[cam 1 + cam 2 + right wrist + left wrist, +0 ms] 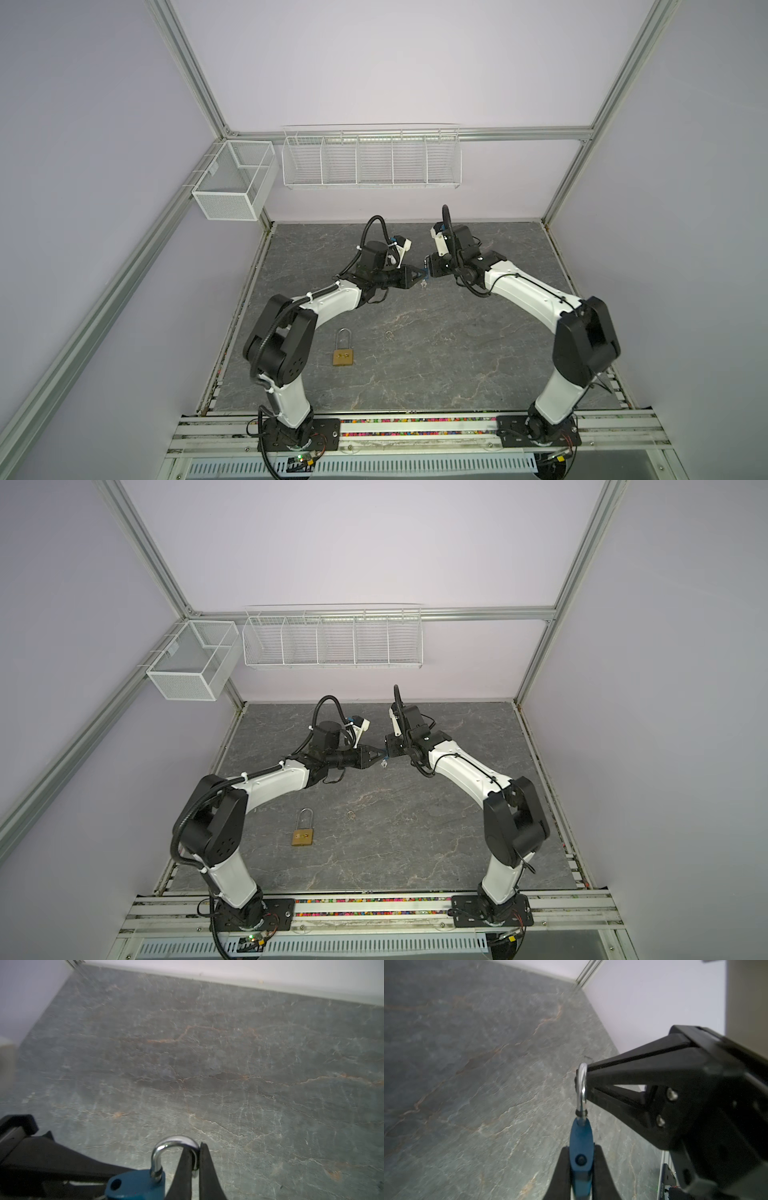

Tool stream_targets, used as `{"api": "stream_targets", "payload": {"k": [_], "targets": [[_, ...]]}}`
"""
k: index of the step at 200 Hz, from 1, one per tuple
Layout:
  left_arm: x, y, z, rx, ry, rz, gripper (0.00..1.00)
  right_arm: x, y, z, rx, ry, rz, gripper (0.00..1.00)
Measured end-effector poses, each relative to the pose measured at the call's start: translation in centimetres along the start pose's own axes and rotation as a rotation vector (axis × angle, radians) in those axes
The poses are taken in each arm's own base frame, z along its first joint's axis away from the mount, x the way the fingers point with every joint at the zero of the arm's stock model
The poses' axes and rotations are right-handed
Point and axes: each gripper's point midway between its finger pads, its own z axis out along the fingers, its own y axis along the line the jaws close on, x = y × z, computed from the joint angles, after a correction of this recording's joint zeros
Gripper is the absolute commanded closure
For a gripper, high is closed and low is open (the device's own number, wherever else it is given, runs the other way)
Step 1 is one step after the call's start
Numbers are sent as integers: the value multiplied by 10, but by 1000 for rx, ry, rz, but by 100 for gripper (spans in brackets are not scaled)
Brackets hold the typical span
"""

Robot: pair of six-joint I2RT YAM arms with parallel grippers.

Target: Unlock with the key

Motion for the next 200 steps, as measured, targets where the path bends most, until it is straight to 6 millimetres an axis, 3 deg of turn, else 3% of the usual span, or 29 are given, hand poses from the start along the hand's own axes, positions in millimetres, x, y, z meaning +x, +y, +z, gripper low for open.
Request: {"api": "stream_targets", "payload": {"k": [28,48,121,143,169,200], "targets": [[9,40,27,-89,46,-85,100,14,-14,53,-1,84,28,93],[11,61,41,-120,64,-127,100,18,-23,79,-23,117,53,93],[9,95,70,-117,84,-206,100,21,-41,120,-44,157,94,92],[9,99,72,-124,99,-219,100,21,-45,123,-48,161,98,80],[5,104,71,-131,96,-226,100,21,-54,122,-41,161,106,56],[4,107,69,-140,103,-237,100,31,-70,114,-16,169,130,36]]}}
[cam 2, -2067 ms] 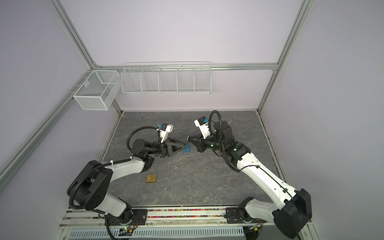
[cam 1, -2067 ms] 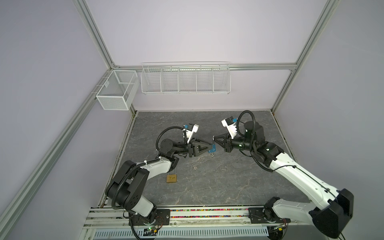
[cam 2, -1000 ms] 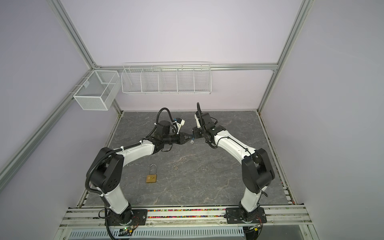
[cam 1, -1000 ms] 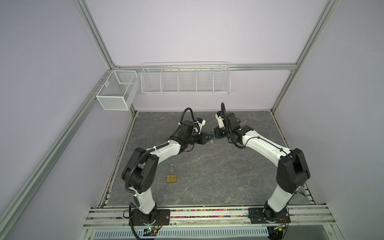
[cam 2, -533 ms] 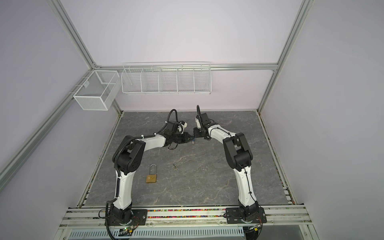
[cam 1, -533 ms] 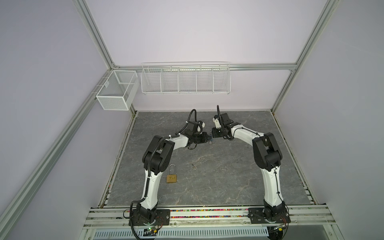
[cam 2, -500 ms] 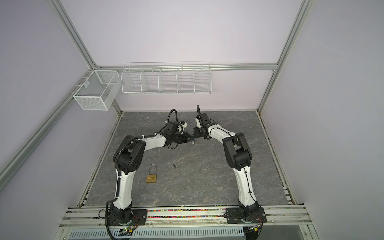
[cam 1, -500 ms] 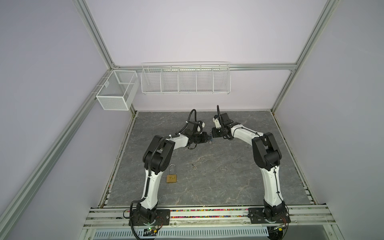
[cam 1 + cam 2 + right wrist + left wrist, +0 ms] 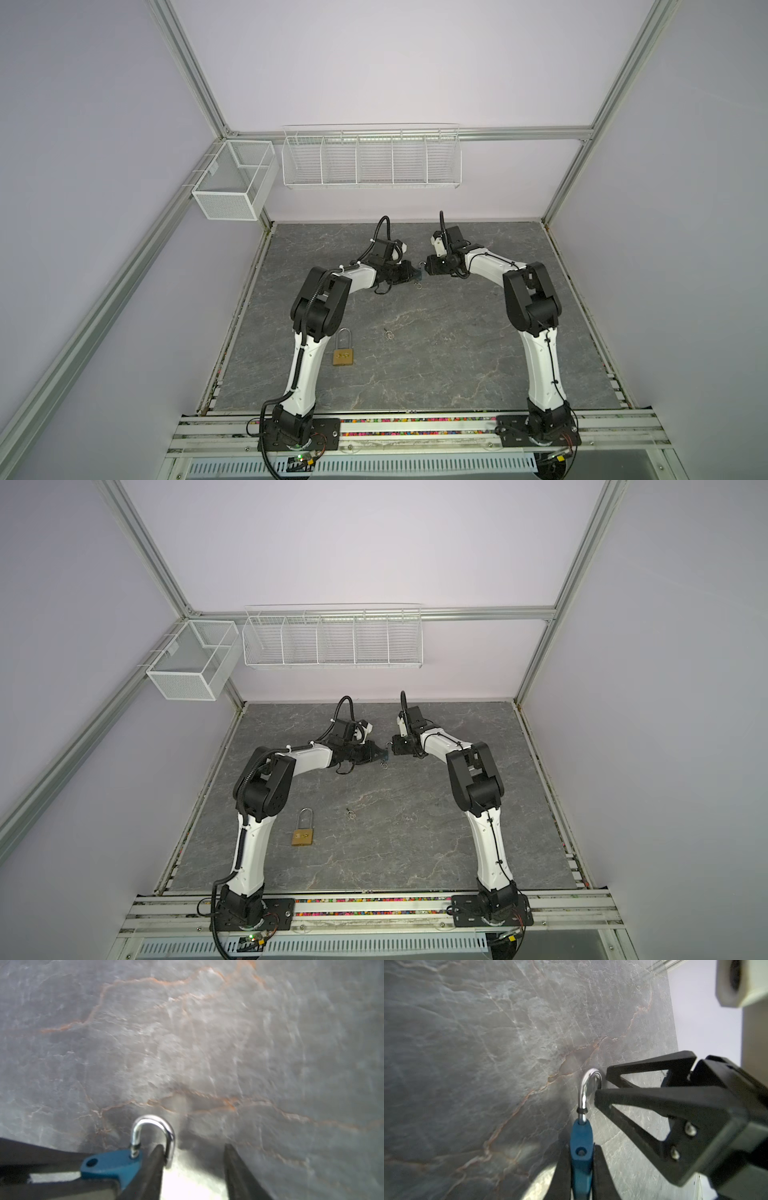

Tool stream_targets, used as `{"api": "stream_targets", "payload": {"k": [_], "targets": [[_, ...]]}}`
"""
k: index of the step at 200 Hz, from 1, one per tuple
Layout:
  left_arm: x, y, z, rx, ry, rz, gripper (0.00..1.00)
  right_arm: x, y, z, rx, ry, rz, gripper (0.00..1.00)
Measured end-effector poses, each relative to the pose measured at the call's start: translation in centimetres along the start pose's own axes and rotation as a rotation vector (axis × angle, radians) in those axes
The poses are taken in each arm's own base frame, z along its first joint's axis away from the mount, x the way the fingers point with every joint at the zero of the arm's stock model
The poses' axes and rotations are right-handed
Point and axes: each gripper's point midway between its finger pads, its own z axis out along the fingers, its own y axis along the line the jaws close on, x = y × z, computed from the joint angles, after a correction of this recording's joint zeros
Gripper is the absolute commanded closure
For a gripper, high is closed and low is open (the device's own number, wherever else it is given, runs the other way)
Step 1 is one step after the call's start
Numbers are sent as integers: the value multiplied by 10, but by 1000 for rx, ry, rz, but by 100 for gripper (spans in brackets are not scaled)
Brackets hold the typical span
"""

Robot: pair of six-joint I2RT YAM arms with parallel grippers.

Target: Unlock with the key

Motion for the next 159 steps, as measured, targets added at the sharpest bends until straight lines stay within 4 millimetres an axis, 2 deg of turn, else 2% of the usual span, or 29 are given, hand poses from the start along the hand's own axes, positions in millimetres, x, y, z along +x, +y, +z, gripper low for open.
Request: {"api": "stream_targets", "payload": {"k": [18,39,52,72,103,113,133,159], "targets": [[-7,5,-2,-18,-5,-4,100,11,-22,-16,42,8,23,28],[-15,13,-6,-42,-18,-8,100,22,-47,-45,93,-3,62,22],[-17,16,-8,-47,-18,-9,83,26,-53,-69,112,-30,71,19],[-17,20,-9,-66,-16,-5,70,38,-44,-108,97,-87,71,13],[-19,22,-11,-91,-30,15,46,57,-20,-173,5,-220,92,0],[-23,22,-13,-105,-45,19,43,64,-14,-192,-30,-266,95,11],[-24,29,-20,-160,-75,25,43,82,-4,-223,-84,-332,118,11],[-20,43,-47,-293,-126,39,34,99,12,-261,-155,-404,111,12]]}}
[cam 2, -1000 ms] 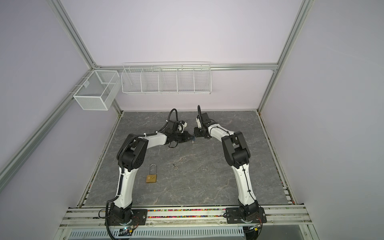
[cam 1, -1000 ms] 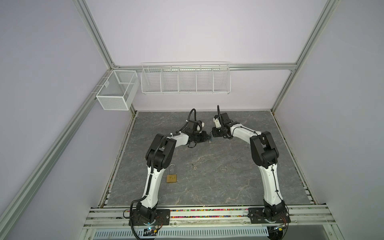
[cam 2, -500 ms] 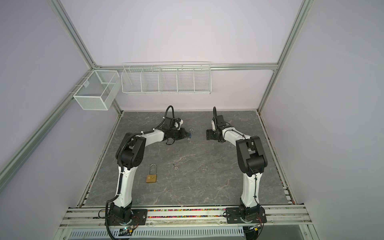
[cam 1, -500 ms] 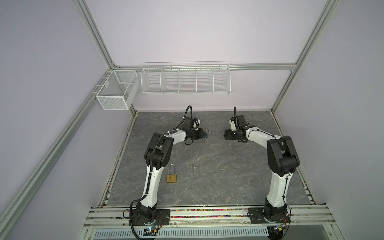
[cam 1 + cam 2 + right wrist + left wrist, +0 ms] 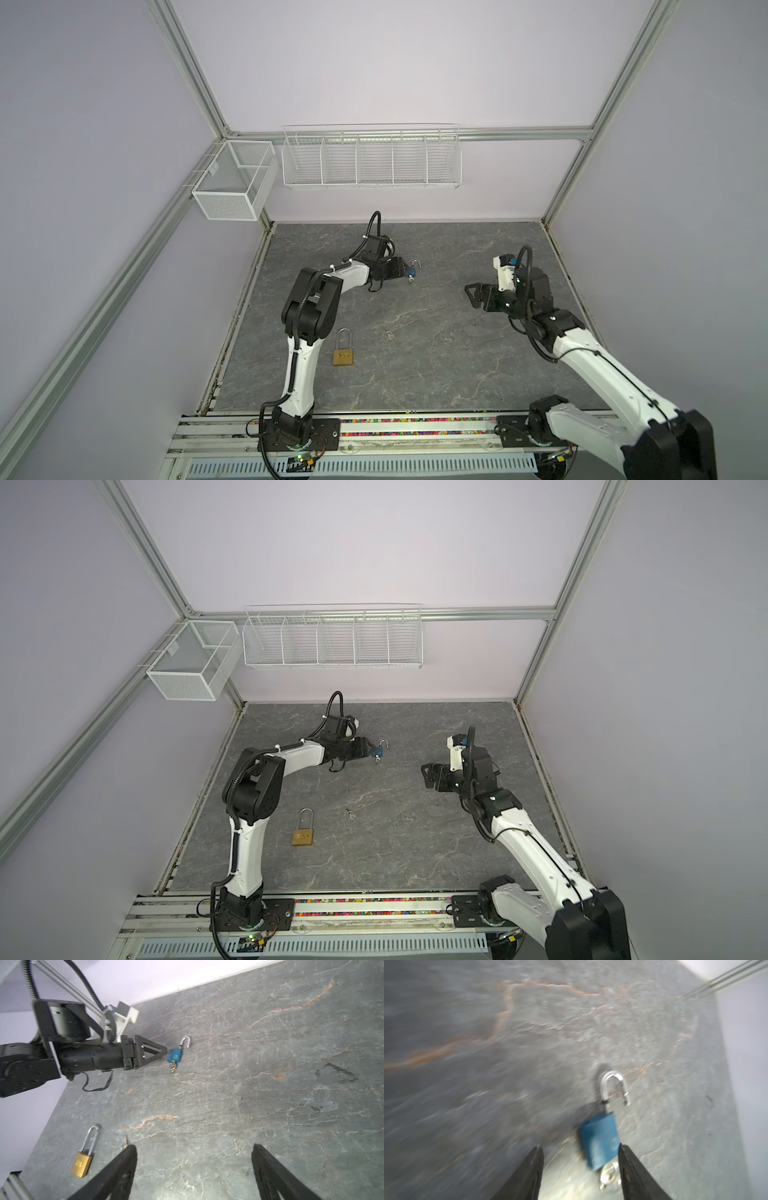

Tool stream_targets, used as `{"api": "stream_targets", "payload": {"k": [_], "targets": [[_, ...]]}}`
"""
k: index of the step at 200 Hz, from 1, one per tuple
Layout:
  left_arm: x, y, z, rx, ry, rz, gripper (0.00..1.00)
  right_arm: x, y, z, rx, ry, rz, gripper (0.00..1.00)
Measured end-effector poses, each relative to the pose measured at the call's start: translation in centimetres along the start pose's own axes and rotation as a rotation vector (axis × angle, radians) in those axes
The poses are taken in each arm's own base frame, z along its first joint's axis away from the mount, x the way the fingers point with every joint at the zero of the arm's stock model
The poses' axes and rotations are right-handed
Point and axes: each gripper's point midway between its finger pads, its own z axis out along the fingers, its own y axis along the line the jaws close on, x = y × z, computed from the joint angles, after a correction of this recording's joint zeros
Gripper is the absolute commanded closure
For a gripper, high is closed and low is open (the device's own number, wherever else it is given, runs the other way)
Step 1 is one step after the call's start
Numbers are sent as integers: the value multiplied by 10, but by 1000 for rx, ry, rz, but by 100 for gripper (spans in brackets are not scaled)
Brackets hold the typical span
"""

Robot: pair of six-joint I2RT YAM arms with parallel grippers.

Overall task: Unlock with the key
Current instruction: 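Open the right gripper and draw both arms back toward the robot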

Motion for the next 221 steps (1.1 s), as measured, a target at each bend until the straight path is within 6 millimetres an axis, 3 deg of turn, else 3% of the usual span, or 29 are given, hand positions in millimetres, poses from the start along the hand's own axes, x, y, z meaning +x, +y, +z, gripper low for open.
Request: {"api": "stream_targets", "payload": {"k": [18,35,57,70,91,112,130,155,174,190,221], "targets": [[1,7,-31,-76,-30,40,22,2,13,-27,-51,-46,-15,12],[1,4,-82,-112,-97,81,14,13,16,-43,-75,-63,-22,12],[5,-9,-161,-102,-221,123,0,39,7,-41,-67,-13,-7,12],[12,-15,-206,-78,-308,124,1,57,0,-35,-58,36,11,12],[48,-13,-261,-31,-405,87,1,77,-1,-30,-65,92,17,9],[96,1,-294,-5,-438,9,1,91,15,-26,-109,135,-9,4],[122,12,-317,14,-470,-59,1,106,33,-19,-146,181,-42,2],[137,17,-331,47,-489,-155,1,130,50,3,-142,259,-98,4],[146,18,-320,55,-421,-233,1,145,63,24,-104,333,-155,22],[157,22,-301,32,-319,-290,1,146,89,47,-111,368,-237,40],[168,22,-286,3,-199,-342,1,136,133,102,-146,394,-324,45]]}}
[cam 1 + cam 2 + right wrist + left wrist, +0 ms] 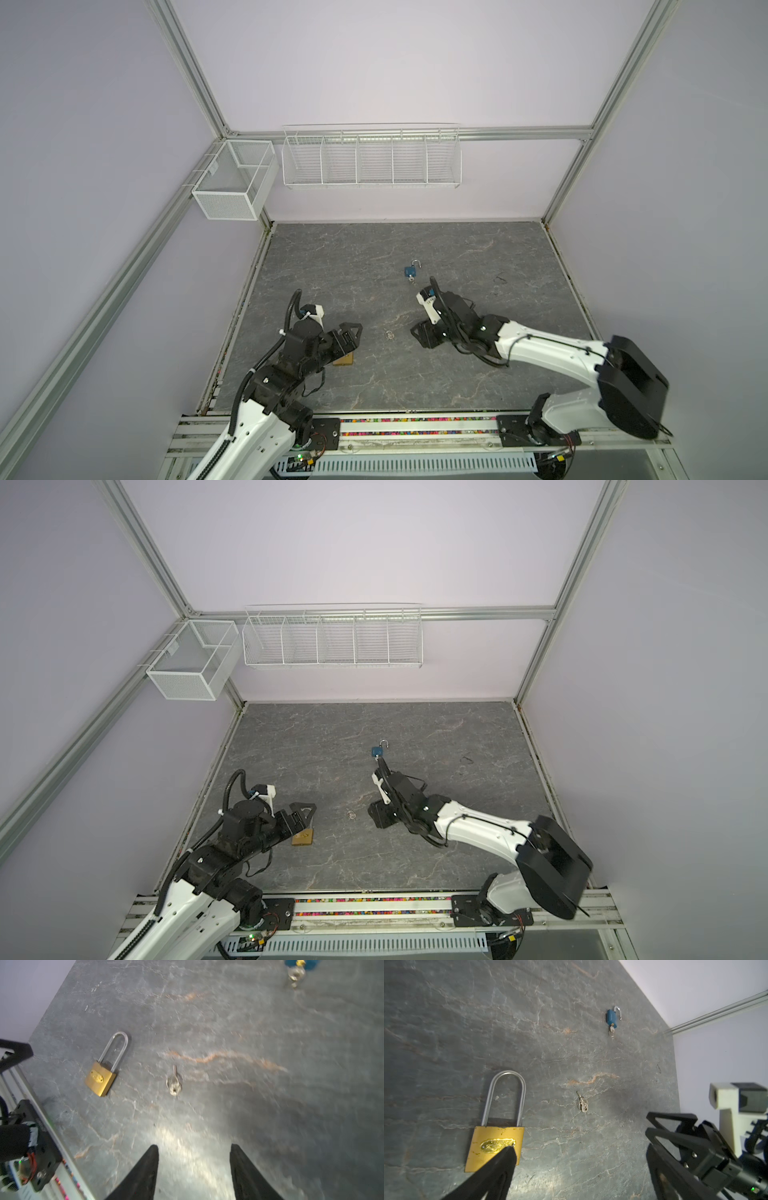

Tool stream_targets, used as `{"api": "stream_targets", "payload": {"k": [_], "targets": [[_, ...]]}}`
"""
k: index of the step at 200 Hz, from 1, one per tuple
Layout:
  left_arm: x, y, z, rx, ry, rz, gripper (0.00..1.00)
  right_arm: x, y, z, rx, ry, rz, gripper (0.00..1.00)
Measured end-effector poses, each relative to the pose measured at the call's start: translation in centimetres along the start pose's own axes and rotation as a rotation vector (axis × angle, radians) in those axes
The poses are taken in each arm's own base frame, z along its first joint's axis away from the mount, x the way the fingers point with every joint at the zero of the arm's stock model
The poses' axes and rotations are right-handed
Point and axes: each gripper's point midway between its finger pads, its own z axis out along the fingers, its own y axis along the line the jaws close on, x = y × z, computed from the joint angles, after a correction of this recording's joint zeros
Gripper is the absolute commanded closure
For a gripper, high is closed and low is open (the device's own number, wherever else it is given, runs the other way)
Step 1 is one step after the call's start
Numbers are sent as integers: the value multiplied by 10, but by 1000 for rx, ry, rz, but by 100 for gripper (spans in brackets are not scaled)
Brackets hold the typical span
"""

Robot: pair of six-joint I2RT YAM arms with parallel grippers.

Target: Unlock with the key

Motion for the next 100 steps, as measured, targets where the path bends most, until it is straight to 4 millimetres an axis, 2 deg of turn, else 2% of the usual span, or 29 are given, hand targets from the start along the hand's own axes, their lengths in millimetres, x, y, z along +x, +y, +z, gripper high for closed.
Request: {"api": "stream_targets", "payload": {"k": [18,42,65,100], "targets": [[-7,-14,-9,32,-10,1,1,-11,9,29,-23,36,-47,49],[-15,-26,-16,69,-28,2,1,-7,15,56,-55,100,-105,56],[-13,-25,-15,74,-28,-24,1,2,17,65,-68,156,-141,61],[-13,-23,-16,78,-37,-50,1,14,21,67,-84,207,-180,66]]}}
